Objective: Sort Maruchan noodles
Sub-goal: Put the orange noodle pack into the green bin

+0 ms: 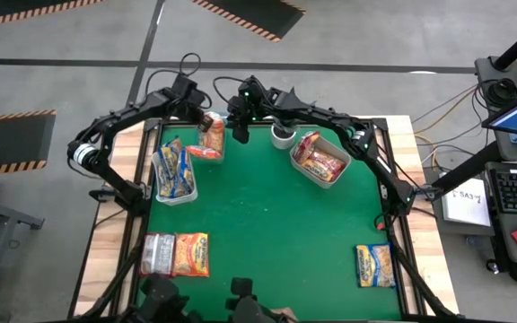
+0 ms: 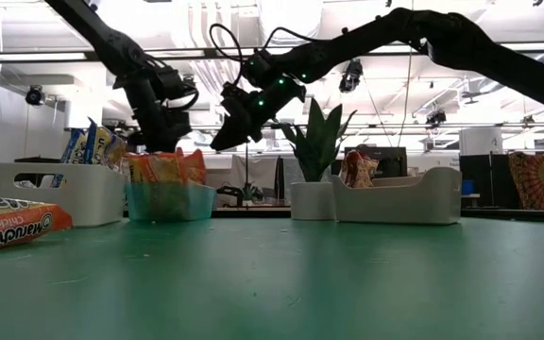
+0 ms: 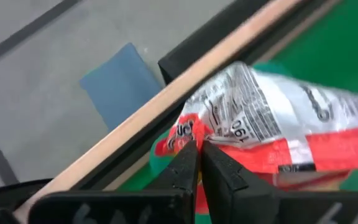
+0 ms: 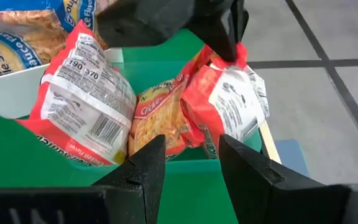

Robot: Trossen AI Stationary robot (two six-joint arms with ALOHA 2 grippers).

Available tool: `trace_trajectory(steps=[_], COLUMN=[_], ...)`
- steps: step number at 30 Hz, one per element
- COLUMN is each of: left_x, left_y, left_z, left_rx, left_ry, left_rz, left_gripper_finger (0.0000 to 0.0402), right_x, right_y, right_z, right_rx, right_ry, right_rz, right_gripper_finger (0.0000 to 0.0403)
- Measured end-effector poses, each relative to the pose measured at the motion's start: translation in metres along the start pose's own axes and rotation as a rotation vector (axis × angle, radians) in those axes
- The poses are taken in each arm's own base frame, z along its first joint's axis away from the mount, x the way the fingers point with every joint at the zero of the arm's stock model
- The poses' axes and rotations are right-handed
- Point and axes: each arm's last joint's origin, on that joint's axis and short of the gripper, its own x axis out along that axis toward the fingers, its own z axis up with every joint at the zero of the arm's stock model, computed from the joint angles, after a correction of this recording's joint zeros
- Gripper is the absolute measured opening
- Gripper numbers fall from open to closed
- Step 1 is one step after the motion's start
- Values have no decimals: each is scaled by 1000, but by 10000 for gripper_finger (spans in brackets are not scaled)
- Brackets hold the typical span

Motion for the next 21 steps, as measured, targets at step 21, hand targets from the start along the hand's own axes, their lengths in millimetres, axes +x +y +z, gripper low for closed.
trace_trajectory(steps=[21], left_x=[-11], left_y=[-3], left_z=[6], left_rx=[-37], left_ry=[-138], left_rz=[-2], left_gripper_finger=[50], right_x=[-19], right_y=[6], right_z=[17], right_rx=[-17], right_ry=[-40], right_rz=[1], right_gripper_finger=[124])
